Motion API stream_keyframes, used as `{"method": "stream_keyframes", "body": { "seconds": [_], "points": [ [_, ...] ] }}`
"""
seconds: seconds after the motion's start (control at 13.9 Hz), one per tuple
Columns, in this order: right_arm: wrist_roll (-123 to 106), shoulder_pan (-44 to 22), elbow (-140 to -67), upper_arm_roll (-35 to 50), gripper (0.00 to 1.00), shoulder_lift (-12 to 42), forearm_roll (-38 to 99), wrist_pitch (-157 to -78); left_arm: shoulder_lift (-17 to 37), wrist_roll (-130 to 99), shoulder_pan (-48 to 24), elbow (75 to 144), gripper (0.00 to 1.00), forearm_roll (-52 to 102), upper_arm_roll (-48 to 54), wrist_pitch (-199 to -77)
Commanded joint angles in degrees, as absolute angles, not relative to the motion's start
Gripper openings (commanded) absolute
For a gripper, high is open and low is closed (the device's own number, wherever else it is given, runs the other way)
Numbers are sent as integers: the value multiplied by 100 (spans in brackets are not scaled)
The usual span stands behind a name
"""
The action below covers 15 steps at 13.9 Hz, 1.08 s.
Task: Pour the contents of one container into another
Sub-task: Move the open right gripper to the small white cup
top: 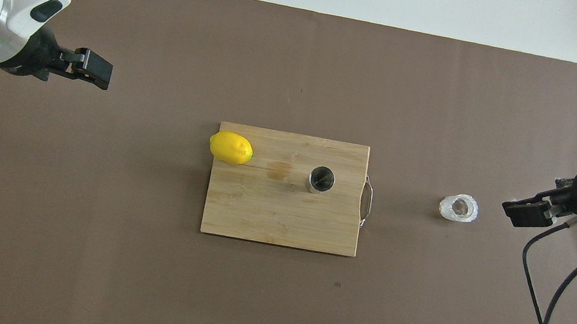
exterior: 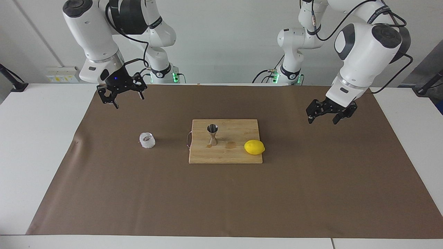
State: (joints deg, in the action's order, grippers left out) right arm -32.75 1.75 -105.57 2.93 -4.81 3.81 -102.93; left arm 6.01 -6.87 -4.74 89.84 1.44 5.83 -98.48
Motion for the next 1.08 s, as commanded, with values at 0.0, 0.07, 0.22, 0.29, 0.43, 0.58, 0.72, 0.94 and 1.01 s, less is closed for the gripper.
{"method": "stream_keyframes", "body": {
  "seconds": [0.0, 0.07, 0.22, 0.29, 0.43, 0.58, 0.72, 0.94, 1.01],
  "points": [
    [-4767, 483, -11135, 325, 100, -589, 763, -10853, 265, -598, -440, 8974, 100, -158, 580, -9423],
    [-5373, 553, -11266, 325, 100, -563, 1000, -10907, 194, -467, -431, 8974, 100, -184, 571, -9361],
    [-6472, 755, -11547, 325, 100, -458, 1343, -11257, 97, -29, -431, 8974, 100, -193, 423, -9264],
    [-7208, 843, -11610, 325, 100, -309, 1545, -11389, 10, 174, -439, 9052, 100, -185, 291, -9264],
    [-8659, 1141, -11610, 325, 100, 147, 2106, -11460, -288, 272, -213, 9717, 100, -176, 255, -9491],
    [-9785, 1257, -11628, 325, 100, 412, 2215, -11566, -360, 272, -123, 9914, 100, -167, 255, -9615],
    [-10518, 1248, -11689, 325, 100, 518, 2302, -11610, -352, 246, -175, 9879, 100, -184, 255, -9606],
    [-11396, 1423, -11848, 334, 100, 825, 2696, -11636, -352, 246, -202, 9905, 100, -193, 246, -9536],
    [-11617, 1433, -11848, 325, 100, 931, 2785, -11637, -334, 255, -211, 9879, 100, -193, 246, -9588]
  ]
}}
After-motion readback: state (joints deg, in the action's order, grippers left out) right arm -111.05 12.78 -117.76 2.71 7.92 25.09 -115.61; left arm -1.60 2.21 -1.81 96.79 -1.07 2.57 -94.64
